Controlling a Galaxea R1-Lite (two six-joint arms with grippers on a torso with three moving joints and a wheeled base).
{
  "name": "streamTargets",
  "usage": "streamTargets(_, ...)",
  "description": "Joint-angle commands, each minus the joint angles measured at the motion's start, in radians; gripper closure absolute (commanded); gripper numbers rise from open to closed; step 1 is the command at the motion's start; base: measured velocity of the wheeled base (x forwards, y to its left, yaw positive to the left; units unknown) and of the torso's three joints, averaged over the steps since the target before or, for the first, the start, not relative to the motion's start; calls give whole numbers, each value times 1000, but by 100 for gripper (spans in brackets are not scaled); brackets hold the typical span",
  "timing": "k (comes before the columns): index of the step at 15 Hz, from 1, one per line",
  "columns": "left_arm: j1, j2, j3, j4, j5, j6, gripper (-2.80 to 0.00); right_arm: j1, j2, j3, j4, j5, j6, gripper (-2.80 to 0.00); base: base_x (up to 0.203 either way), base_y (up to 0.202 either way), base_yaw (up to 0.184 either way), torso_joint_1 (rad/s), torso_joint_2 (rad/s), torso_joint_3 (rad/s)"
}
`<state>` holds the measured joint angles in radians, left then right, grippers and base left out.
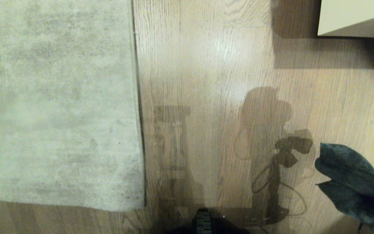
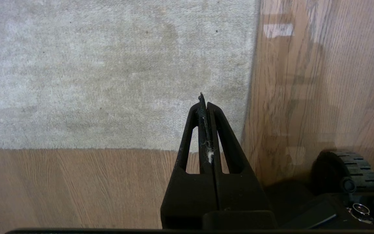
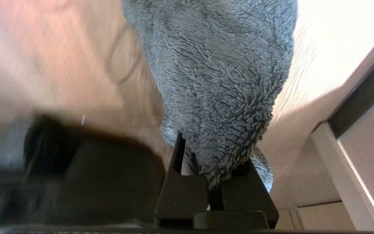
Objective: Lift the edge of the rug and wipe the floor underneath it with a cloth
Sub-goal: Put down the rag
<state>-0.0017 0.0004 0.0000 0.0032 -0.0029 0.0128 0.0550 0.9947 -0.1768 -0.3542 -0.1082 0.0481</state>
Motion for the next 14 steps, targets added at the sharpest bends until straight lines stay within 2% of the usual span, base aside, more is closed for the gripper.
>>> streamTargets(1,1,0,0,0,0,1,0,-14,207,-3,-145,-15,19,0,0,0,0,0,0,0)
streamTargets(3,0,0,0,0,0,1,0,-42,294,-23,-256,-22,26,0,0,0,0,0,0,0)
streamTargets(5,1,0,0,0,0,0,0,-86,370,-67,-312,-28,26,0,0,0,0,0,0,0)
streamTargets(10,0,0,0,0,0,1,0,-154,491,-205,-367,-101,24,0,0,0,0,0,0,0)
streamTargets(14,0,0,0,0,0,0,0,-181,517,-250,-366,-111,17,0,0,0,0,0,0,0)
